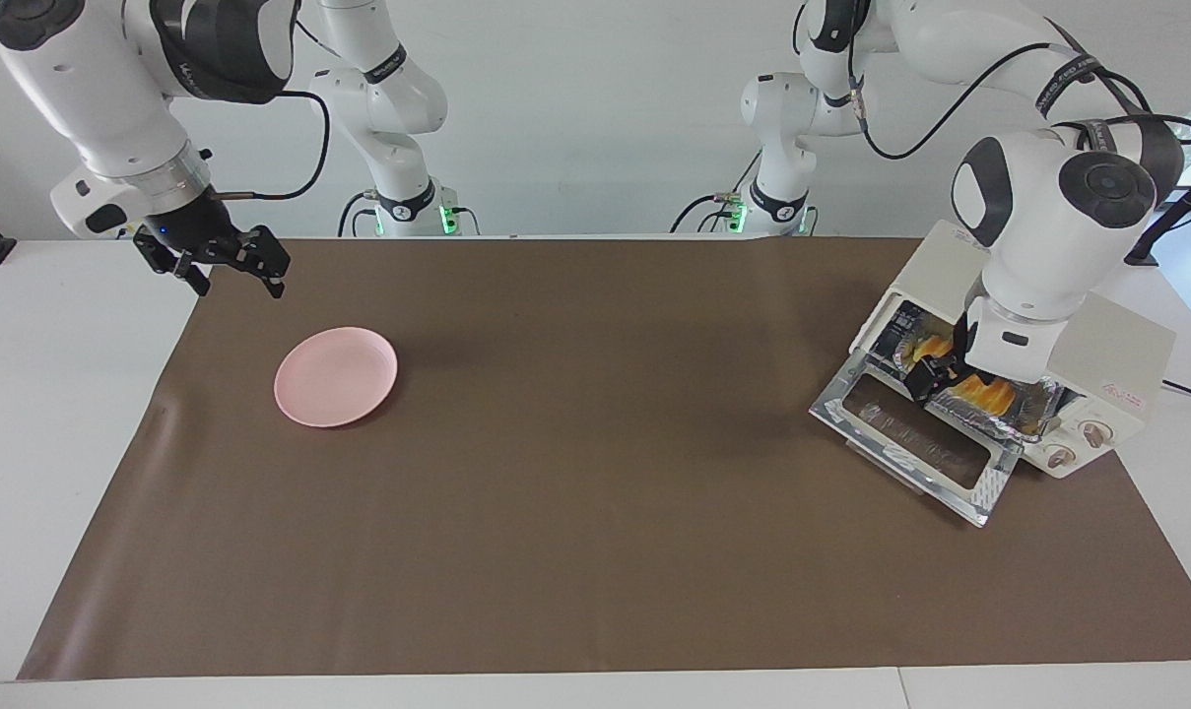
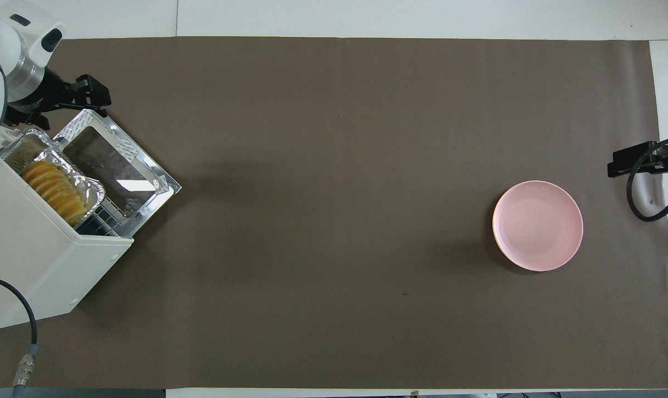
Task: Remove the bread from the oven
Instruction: 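Reach the left gripper into the oven toward the foil tray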
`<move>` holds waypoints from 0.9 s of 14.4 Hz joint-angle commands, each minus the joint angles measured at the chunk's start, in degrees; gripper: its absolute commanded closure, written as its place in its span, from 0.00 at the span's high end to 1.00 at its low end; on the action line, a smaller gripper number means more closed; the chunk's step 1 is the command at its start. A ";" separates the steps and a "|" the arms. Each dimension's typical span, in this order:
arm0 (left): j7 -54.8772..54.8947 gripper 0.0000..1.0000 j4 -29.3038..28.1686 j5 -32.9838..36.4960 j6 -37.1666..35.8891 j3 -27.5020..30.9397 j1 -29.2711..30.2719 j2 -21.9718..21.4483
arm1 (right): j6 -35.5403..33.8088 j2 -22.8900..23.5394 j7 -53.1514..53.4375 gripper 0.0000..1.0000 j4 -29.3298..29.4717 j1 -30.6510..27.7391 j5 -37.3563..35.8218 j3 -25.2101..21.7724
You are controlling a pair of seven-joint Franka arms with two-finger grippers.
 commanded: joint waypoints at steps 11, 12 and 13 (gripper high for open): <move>-20.95 1.00 -10.07 11.01 4.96 1.75 -3.10 3.07 | -1.10 -2.22 0.76 1.00 -2.98 -0.15 -0.78 0.60; -22.62 1.00 -10.07 11.37 4.43 1.75 -3.28 3.59 | -1.10 -2.22 0.84 1.00 -3.15 -0.15 -0.78 0.60; -23.50 1.00 -10.16 11.37 4.34 1.75 -3.54 3.69 | -1.02 -2.65 0.93 1.00 -3.94 -0.15 -0.78 0.60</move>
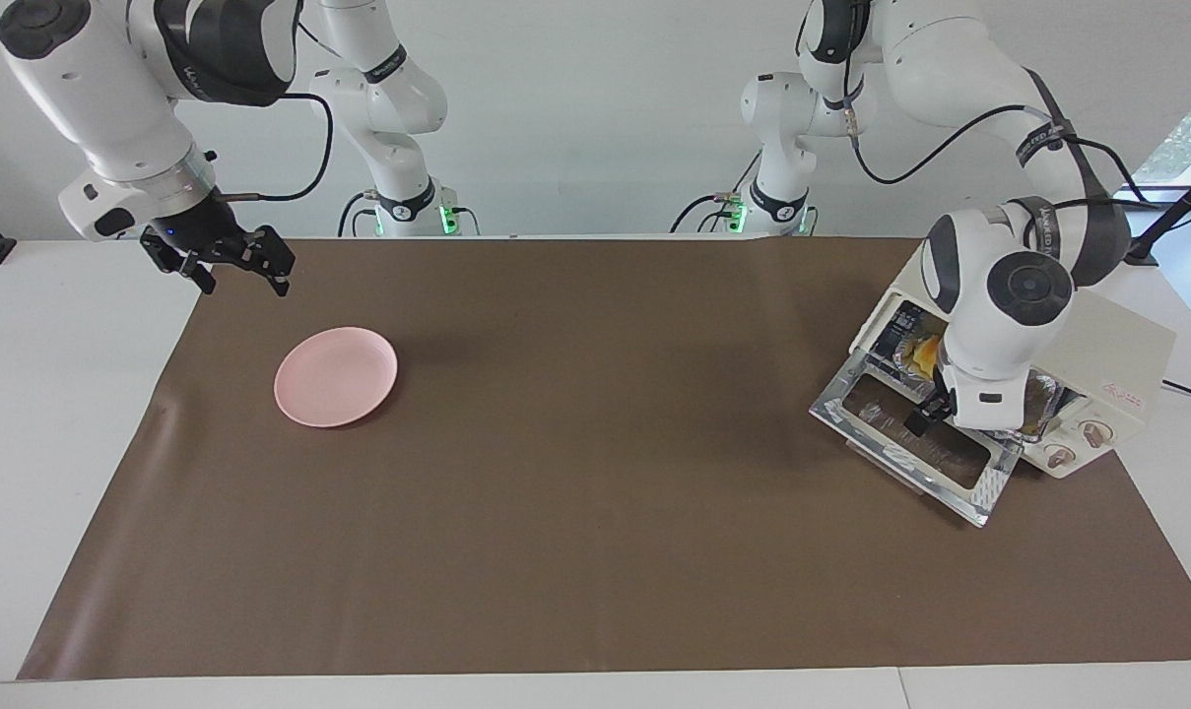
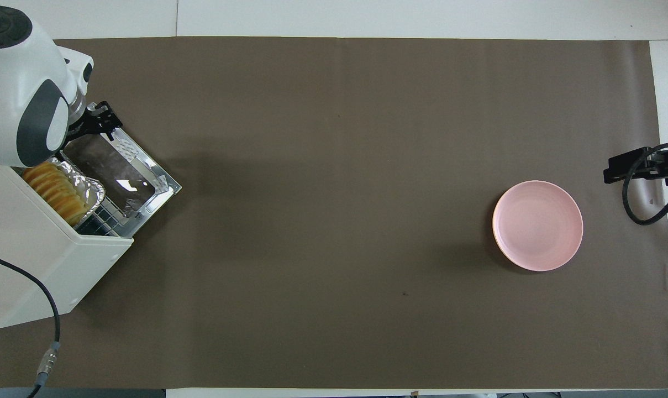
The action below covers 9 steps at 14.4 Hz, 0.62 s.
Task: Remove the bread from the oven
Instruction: 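Reach the left gripper into the oven toward the foil tray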
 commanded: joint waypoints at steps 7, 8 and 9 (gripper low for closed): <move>-3.35 1.00 -2.71 4.57 0.55 0.55 -0.87 0.27 | 2.38 -4.66 0.84 1.00 -8.17 0.40 -0.78 0.92; -3.35 1.00 -2.88 4.65 0.55 0.55 -0.87 0.18 | 3.09 -5.10 0.93 1.00 -9.05 0.48 -0.78 0.92; -3.35 1.00 -3.06 4.74 0.81 0.64 -0.70 0.18 | 3.27 -5.28 0.93 1.00 -9.32 0.49 -0.78 0.92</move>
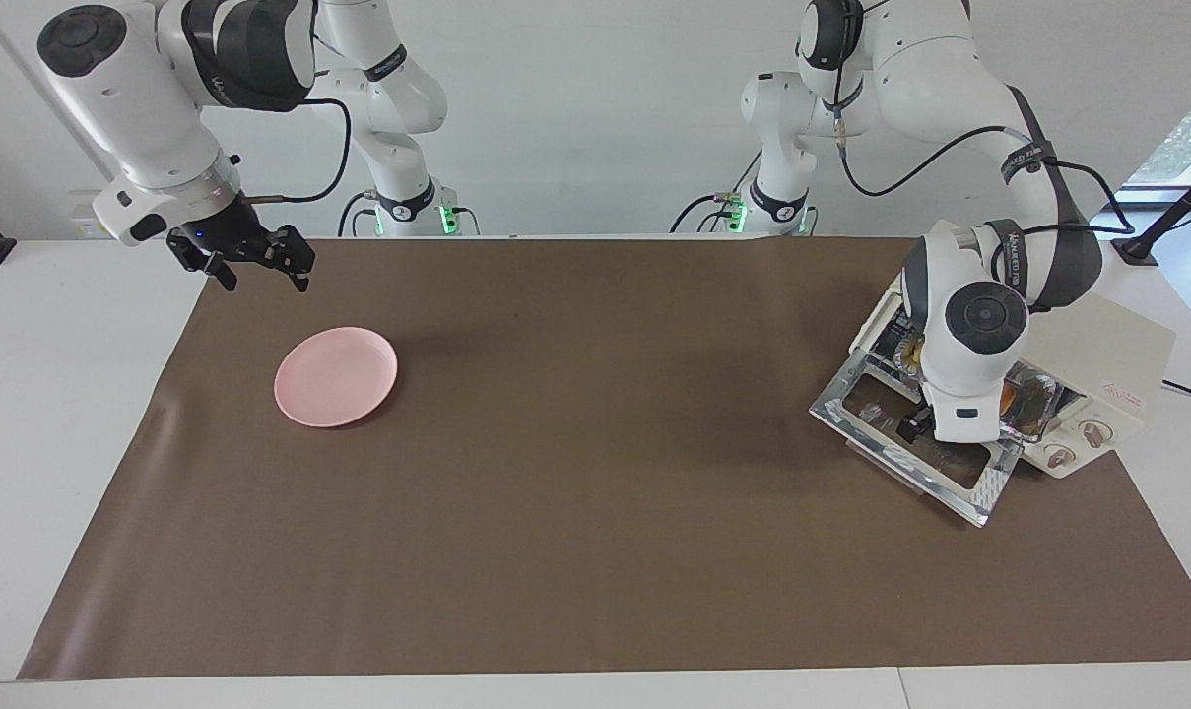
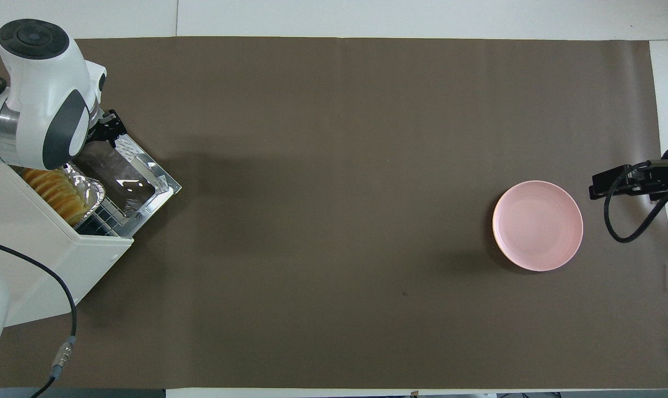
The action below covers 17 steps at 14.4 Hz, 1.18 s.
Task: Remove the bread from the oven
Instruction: 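Reach the left gripper into the oven toward the foil tray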
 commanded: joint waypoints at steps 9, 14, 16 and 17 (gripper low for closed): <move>-1.39 1.00 -4.28 1.61 2.05 0.35 0.49 -1.62 | 2.62 -2.64 0.84 1.00 -3.91 0.05 -0.78 0.16; -3.84 1.00 -6.29 1.61 4.76 0.44 1.10 -2.05 | 2.53 -2.64 0.84 1.00 -3.82 0.05 -0.78 0.16; -4.03 1.00 -6.30 1.61 5.65 0.35 1.19 -2.06 | 2.62 -2.64 0.67 1.00 -3.82 0.05 -0.78 0.16; -4.03 1.00 -6.39 1.61 5.56 0.35 1.19 -2.06 | 2.62 -2.64 0.67 1.00 -3.82 0.05 -0.78 0.16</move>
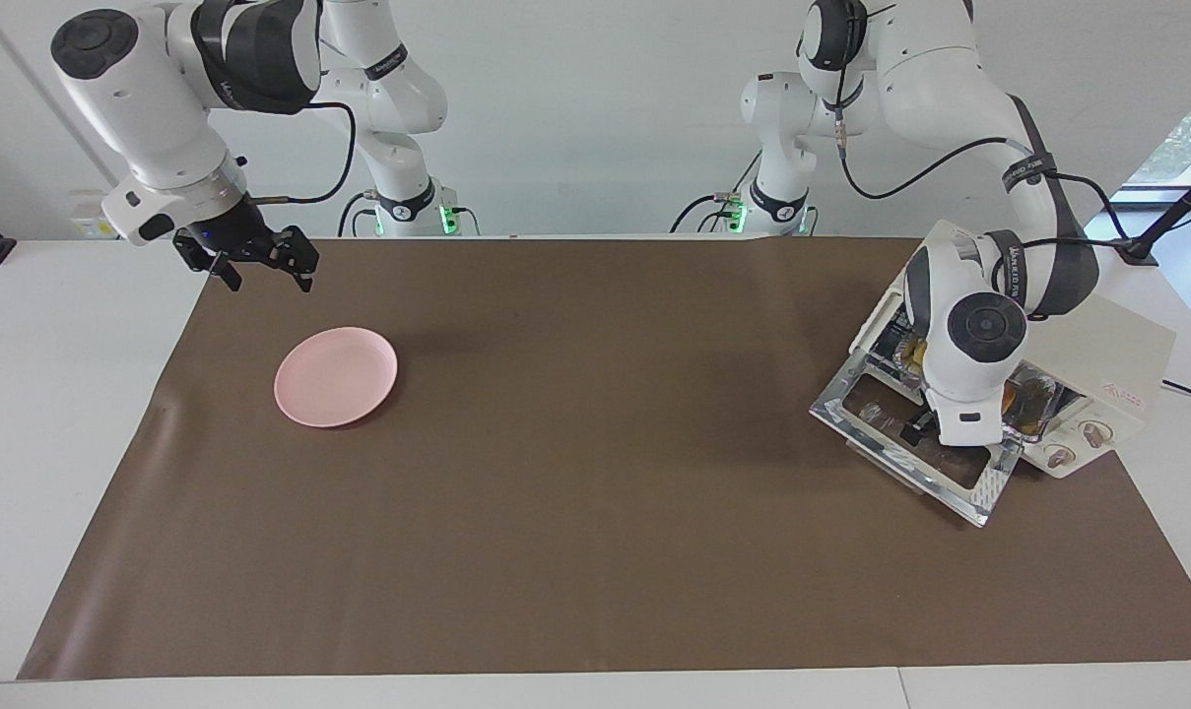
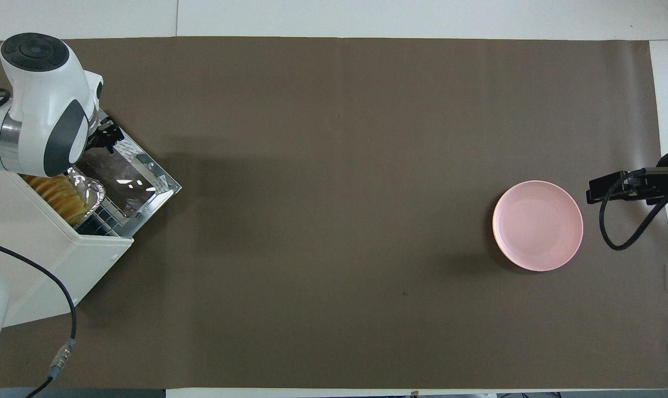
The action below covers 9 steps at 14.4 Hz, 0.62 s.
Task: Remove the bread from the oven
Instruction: 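Reach the left gripper into the oven toward the foil tray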
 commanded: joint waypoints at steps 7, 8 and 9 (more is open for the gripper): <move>-1.74 1.00 -6.39 1.39 4.08 0.01 0.13 -3.23 | 1.44 -1.55 0.67 1.00 -1.93 0.05 -0.78 0.16; -1.74 1.00 -7.00 1.39 4.53 0.01 0.13 -3.49 | 1.44 -1.55 0.67 1.00 -1.93 0.05 -0.78 0.16; -1.74 1.00 -7.44 1.39 4.79 0.01 0.40 -3.67 | 1.44 -1.55 0.67 1.00 -1.93 0.05 -0.78 0.16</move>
